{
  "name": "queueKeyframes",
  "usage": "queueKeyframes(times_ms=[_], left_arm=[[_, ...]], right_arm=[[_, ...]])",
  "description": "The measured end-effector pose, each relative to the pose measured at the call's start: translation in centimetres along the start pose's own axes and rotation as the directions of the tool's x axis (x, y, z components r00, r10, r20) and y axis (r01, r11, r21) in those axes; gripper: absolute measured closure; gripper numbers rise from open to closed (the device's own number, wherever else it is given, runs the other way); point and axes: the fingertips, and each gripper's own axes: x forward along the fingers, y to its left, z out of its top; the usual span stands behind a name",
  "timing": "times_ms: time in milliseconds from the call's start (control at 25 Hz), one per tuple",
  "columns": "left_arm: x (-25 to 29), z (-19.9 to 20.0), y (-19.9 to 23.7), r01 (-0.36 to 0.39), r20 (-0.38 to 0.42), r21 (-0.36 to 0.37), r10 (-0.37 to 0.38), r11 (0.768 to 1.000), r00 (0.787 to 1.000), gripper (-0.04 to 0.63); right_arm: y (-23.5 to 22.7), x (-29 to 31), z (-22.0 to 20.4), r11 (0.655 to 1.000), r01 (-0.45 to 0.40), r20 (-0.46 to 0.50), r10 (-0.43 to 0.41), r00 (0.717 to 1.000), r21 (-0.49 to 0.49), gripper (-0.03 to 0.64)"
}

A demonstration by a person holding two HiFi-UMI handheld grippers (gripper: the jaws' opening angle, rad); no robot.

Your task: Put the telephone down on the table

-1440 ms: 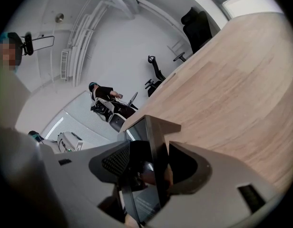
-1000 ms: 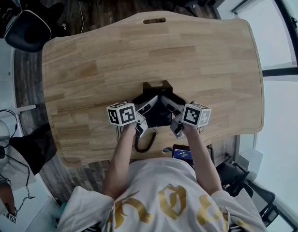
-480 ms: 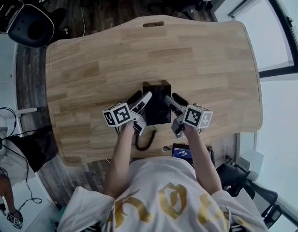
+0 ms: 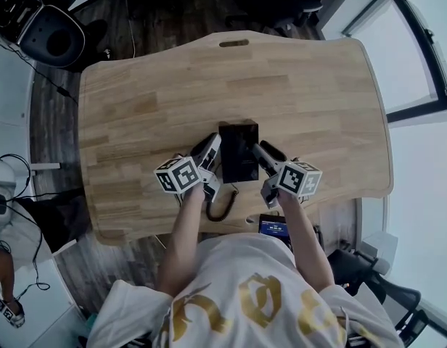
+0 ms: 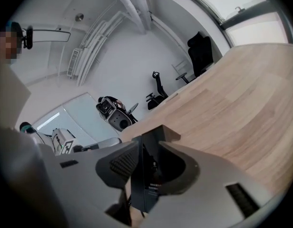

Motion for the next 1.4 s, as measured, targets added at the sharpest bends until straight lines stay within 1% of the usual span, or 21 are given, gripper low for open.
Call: queueKeyframes(times_ms=[40,80,240,360,640,960,1120,1280,1400], left_arm=[[-0.1,-0.1,-0.5,0.006,-0.001,0.011,-0.006,1.000,1.000,0.573],[-0.2,-0.2,-1.0,0.012,-0.004,0.026,-0.012,1.000,1.000,0.578],[-1.2,-0.4,-2.7,0.018,-0.009,0.076,-0.018,0.997,1.000,0.583],[-2.2,-0.5,-3.8,0.021,-0.012,0.113,-0.019,0.993,1.000,0.583],[-4.1,-0.9,-6.1,0.037,-0.010,0.176,-0.036,0.984,0.999,0.584],[-6.2,-1.7,-8.3,0.053,0.004,0.216,-0.055,0.975,0.998,0.584],[-7.2,-1.5,-9.4,0.048,0.022,0.244,-0.055,0.969,0.998,0.584],[-8.6,-1.4,-10.4,0.026,0.034,0.293,-0.037,0.956,0.999,0.584],[-9.7,-1.3,-10.8,-0.009,0.046,0.347,-0.008,0.938,0.999,0.584]], right_arm=[[0.1,-0.3,-0.1,1.000,0.009,0.006,-0.009,1.000,-0.020,0.543],[0.4,-0.7,-0.1,0.999,0.013,0.013,-0.013,1.000,-0.038,0.591],[2.0,-1.9,-0.6,0.993,-0.002,0.013,0.004,1.000,-0.115,0.598],[3.1,-2.8,-0.7,0.986,0.005,0.018,-0.002,1.000,-0.167,0.600],[5.0,-4.8,-1.1,0.979,0.007,0.050,0.004,0.999,-0.206,0.601],[7.1,-6.9,-1.6,0.967,0.004,0.080,0.017,0.997,-0.255,0.601],[7.8,-7.9,-1.6,0.962,0.003,0.101,0.025,0.995,-0.272,0.601],[8.8,-8.9,-1.5,0.959,0.003,0.123,0.033,0.992,-0.283,0.601],[9.5,-9.6,-1.5,0.954,0.012,0.141,0.032,0.989,-0.300,0.603]])
